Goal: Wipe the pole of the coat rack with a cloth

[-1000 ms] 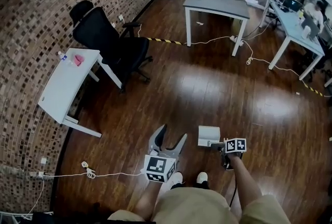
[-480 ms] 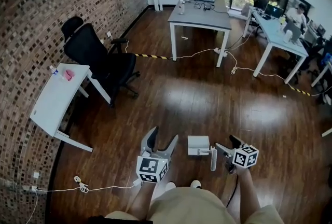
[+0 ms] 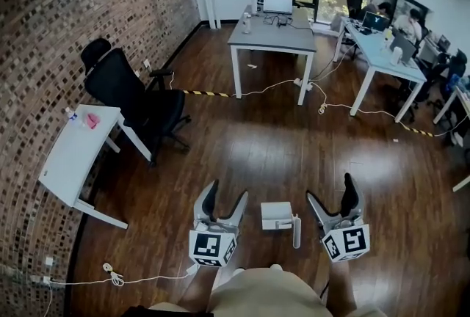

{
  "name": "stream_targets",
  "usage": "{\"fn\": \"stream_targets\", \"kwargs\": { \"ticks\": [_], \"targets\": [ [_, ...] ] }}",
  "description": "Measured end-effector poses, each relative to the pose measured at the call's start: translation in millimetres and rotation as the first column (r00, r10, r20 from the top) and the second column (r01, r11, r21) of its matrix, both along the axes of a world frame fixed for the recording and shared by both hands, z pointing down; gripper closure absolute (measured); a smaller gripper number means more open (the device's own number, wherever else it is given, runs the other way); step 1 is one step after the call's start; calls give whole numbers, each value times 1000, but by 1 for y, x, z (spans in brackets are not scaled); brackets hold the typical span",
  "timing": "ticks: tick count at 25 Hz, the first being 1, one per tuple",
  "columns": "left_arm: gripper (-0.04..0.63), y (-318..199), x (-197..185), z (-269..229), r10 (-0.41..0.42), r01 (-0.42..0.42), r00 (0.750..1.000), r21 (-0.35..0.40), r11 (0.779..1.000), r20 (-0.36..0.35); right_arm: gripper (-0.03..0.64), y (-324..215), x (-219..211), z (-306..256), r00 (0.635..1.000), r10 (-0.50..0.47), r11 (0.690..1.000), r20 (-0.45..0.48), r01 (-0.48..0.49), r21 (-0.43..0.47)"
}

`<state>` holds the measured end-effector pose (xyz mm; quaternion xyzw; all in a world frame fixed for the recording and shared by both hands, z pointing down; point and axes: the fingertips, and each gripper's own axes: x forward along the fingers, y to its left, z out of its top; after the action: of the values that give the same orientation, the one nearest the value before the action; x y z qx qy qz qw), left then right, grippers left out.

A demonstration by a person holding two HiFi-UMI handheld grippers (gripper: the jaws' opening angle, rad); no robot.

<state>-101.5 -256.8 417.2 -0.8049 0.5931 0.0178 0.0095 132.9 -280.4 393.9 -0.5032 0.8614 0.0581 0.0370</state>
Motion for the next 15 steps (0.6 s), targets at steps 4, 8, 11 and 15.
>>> {"fn": "stream_targets", "kwargs": {
  "ticks": [4, 8, 11, 15],
  "targets": [
    [321, -2, -6, -12, -23, 24, 1000, 37, 999, -21, 118, 13, -14, -14, 1000, -19, 999, 19, 18, 36],
    [321, -2, -3, -15, -11, 12, 999, 44, 999, -32, 124, 15, -18, -10, 1000, 1, 999, -24, 0, 52],
    [321, -3, 2, -16, 8, -7, 1000, 51, 999, -25, 133, 15, -16, -10, 1000, 12, 998, -29, -11, 62],
    [321, -8, 7, -19, 21, -20, 1000, 54, 998, -20, 143, 9, -17, -12, 999, 19, 998, -36, -17, 67]
  ]
}}
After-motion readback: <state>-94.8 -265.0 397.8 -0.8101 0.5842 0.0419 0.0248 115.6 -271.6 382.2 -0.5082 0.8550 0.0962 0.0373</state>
